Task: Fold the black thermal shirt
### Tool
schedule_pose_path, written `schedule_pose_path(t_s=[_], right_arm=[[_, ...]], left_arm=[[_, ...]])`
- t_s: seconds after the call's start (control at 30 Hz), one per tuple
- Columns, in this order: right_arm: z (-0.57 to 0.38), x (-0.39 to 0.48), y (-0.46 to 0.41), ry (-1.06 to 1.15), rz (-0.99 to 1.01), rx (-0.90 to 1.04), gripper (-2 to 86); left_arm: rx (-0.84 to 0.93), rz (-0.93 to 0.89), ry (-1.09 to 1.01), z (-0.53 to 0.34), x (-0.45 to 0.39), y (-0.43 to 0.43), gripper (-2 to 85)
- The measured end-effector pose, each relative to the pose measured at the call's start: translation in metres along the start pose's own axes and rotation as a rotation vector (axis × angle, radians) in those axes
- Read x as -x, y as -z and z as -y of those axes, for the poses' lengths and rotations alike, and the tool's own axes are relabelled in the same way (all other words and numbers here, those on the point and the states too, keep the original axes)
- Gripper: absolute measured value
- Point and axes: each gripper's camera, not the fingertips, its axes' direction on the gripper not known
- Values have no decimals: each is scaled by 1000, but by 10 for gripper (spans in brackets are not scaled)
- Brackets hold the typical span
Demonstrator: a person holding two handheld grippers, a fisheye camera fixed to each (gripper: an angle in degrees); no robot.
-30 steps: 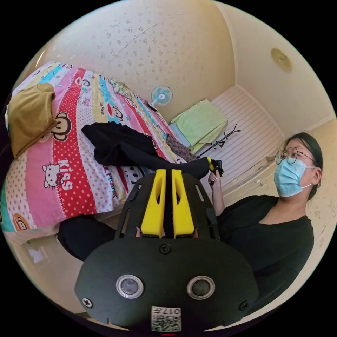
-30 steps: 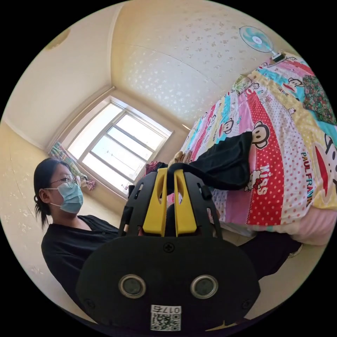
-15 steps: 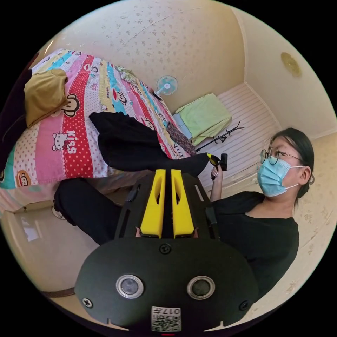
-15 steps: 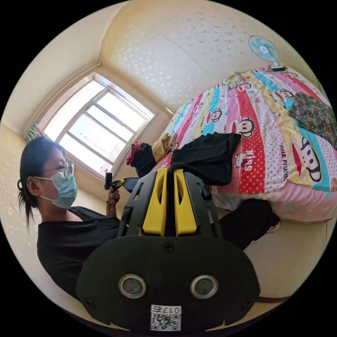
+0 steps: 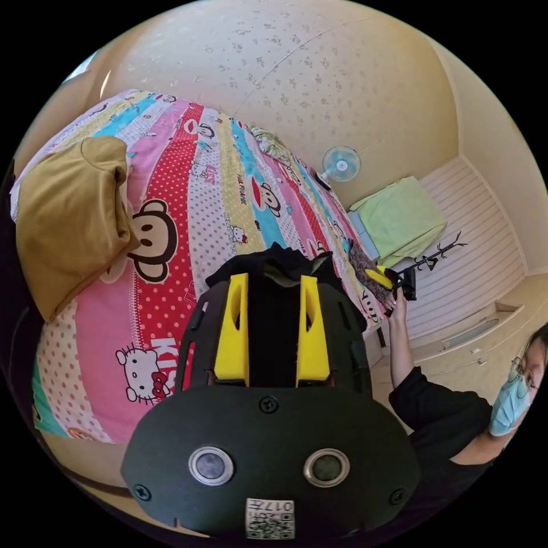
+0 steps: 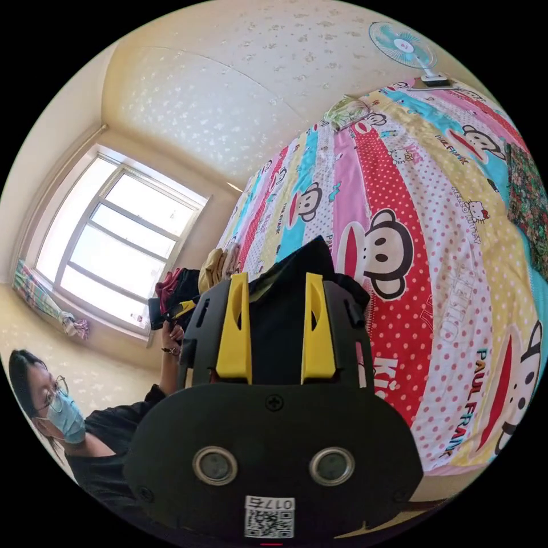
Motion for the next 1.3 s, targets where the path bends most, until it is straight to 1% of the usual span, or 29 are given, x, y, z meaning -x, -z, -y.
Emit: schedule_pose_path(t_s=[0.1,0.2,0.3,0.4,0.47,0.5,0.53,0.67,0.73,0.77,0.83,0.87,0.9,0.97,1.0,1.07,1.13,1.23,1.3], right_arm=[[-29,-21,-17,-17,-17,37,123],[-50,-36,-32,-40,45,77,115],[-61,-40,-42,-88,10,109,110],[-65,-31,-51,-81,61,156,97],[-64,-18,-49,-55,26,169,74],[-64,-6,-44,-20,15,167,52],[-64,0,-40,-14,4,163,50],[-79,36,-10,-5,-97,114,37],[-91,36,-9,-42,-160,122,36],[-98,27,-16,-80,-165,155,35],[-108,11,-27,-150,-103,194,35],[-111,7,-27,-168,-33,176,35],[-111,7,-19,-161,32,133,36],[-102,14,-5,-142,57,64,38],[-90,21,2,-121,28,28,40],[-62,37,5,-67,-30,7,47],[-28,51,-3,-22,-82,25,62],[28,70,-31,10,-166,81,108],[63,75,-61,8,-267,120,127]], left_arm=[[3,36,6,-23,8,-15,150],[51,17,55,-45,16,-28,152],[97,50,120,-62,19,-40,152],[156,2,134,-67,17,-52,143],[155,-123,125,-67,13,-54,95],[152,-146,122,-66,12,-53,71],[140,-157,124,-64,10,-49,46],[126,-142,100,-55,-1,-39,45],[155,-109,115,-56,1,-46,45],[173,-124,146,-58,7,-53,46],[161,-209,195,-62,17,-58,49],[139,-257,215,-63,21,-56,52],[129,-267,223,-62,23,-54,57],[86,-223,232,-52,25,-39,81],[75,-195,228,-47,24,-35,88],[51,-86,204,-18,15,-24,116],[45,-36,169,9,7,-24,134],[54,42,123,54,-7,-40,141],[71,72,102,76,-14,-56,142]])
